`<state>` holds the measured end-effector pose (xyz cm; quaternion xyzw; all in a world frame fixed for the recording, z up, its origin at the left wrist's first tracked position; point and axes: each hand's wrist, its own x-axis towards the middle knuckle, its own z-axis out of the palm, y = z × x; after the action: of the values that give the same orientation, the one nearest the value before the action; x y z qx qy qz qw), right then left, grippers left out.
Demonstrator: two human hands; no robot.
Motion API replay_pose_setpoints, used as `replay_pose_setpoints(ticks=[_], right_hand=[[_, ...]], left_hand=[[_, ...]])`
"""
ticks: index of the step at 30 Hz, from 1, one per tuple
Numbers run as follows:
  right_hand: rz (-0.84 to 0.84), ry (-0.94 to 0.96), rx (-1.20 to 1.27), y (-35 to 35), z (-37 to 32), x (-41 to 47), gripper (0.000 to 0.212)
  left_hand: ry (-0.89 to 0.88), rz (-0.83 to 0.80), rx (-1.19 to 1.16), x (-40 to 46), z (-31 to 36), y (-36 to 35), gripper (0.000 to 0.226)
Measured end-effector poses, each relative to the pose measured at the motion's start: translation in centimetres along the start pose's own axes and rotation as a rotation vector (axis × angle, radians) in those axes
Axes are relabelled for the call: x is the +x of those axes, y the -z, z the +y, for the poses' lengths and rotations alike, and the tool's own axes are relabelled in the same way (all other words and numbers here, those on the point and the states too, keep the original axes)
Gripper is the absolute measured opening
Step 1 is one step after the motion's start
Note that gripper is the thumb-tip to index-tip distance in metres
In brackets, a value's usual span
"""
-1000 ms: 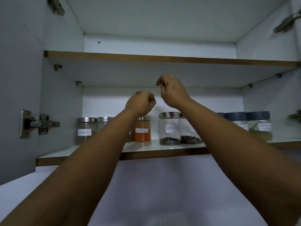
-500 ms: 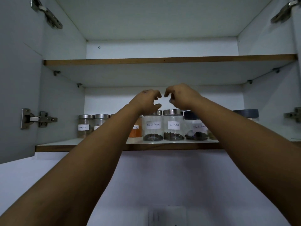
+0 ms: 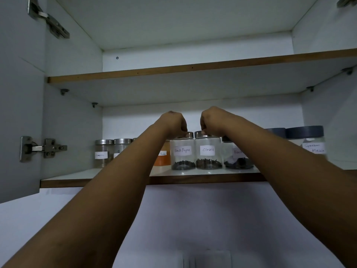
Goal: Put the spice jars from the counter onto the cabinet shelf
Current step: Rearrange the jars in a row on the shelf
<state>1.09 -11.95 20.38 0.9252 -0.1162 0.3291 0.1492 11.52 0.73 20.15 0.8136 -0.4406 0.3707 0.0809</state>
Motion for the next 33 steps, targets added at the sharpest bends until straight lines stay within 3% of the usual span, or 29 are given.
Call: replay_pose_setpoints(ticks=[10, 14, 33], right_hand=[[-0.145, -0.131, -0.197, -2.9, -1.9, 3.7, 0.009], [-0.144, -0.160, -0.183, -4.4, -2.2, 5.1, 0.027], [-0.226, -0.117, -0.276, -7.6, -1.8, 8.3, 0.033]], left_hand=[[-0.008, -0.018, -0.023, 3.2, -2.5, -3.6, 0.024], [-0.017, -0.010, -0.016, 4.5, -3.3, -5.0, 0.025], [-0.007, 0.000, -0.102, 5.7, -6.3, -9.2, 0.026]])
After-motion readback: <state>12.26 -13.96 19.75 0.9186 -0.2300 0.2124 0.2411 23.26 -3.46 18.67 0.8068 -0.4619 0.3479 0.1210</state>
